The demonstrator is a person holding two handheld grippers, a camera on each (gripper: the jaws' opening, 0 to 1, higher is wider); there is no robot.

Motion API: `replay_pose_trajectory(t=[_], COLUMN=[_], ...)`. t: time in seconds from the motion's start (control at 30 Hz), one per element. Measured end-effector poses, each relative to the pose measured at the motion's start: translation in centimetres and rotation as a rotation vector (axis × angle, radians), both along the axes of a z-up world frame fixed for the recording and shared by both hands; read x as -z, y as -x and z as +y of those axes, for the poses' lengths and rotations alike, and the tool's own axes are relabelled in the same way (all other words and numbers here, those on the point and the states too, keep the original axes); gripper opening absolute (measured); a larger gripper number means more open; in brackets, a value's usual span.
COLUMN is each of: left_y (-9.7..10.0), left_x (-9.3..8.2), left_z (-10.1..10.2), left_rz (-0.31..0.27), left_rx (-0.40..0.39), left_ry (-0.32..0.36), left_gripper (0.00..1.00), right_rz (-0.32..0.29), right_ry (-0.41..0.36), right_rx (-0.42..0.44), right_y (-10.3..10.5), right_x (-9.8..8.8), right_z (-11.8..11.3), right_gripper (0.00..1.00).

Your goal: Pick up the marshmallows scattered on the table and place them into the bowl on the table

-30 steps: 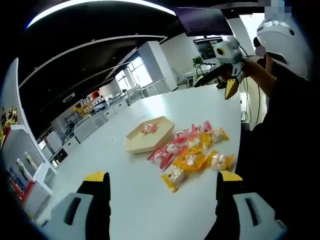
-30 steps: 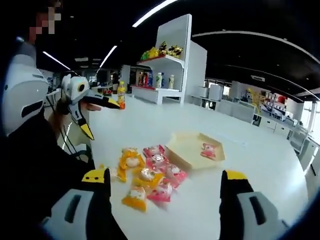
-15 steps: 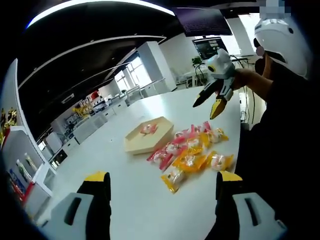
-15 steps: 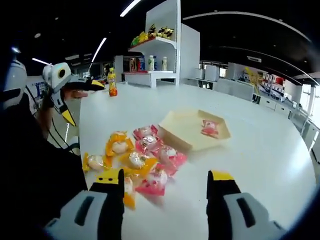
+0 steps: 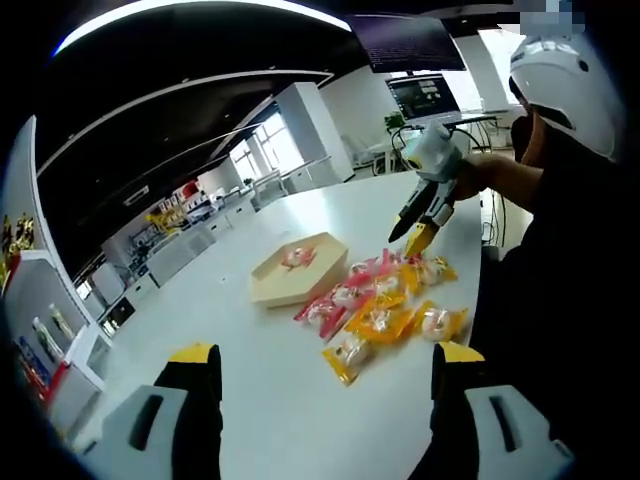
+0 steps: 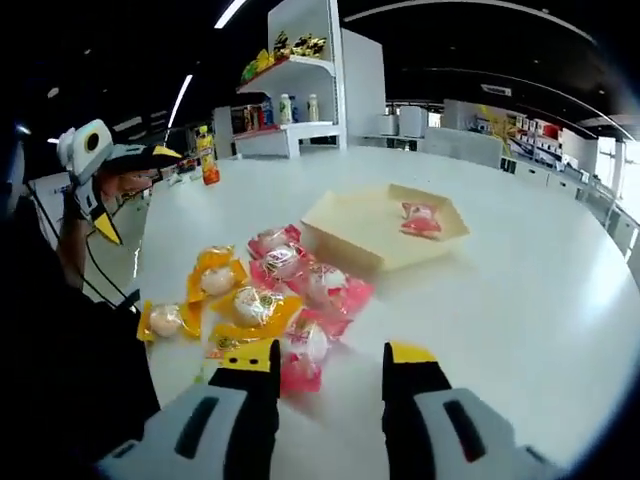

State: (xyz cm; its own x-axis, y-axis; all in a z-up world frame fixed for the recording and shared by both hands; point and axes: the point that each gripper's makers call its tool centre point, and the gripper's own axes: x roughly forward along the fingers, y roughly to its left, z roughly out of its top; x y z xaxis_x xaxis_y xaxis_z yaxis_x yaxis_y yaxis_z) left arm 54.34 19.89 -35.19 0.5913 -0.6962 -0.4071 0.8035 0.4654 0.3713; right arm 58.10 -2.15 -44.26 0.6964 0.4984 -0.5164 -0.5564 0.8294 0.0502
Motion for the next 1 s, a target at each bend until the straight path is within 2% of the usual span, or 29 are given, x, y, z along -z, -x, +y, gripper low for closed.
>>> replay_pose_trajectory(t=[0.07,0.4,0.57,1.0], left_y=[0.1,0.2,0.3,0.3], left_x=[0.1,0.3,0.3,0.3], left_z=[0.0,-0.1,-0.1,-0.1], left_rz=[0.002,0.009,0.01,0.011], left_rx=[0.002,0.003,0.01,0.008], left_ry=[-0.002,-0.004,-0.007,-0.011], left_gripper=[0.85,0.85,0.85,0.85], right_rz=[0.018,0.033,0.06,0.009], right_ry=[-0.044,-0.047,-0.064,0.01], right_rx=[0.014,-0.002,-0.006,-0.057], right_y=[0.0,-0.1,0.0,0.4], right_x=[-0.1,0.2,0.6,0.7], right_z=[0.2,0.8,1.2,1.4], right_gripper=[0.34,0.3,0.21,0.15])
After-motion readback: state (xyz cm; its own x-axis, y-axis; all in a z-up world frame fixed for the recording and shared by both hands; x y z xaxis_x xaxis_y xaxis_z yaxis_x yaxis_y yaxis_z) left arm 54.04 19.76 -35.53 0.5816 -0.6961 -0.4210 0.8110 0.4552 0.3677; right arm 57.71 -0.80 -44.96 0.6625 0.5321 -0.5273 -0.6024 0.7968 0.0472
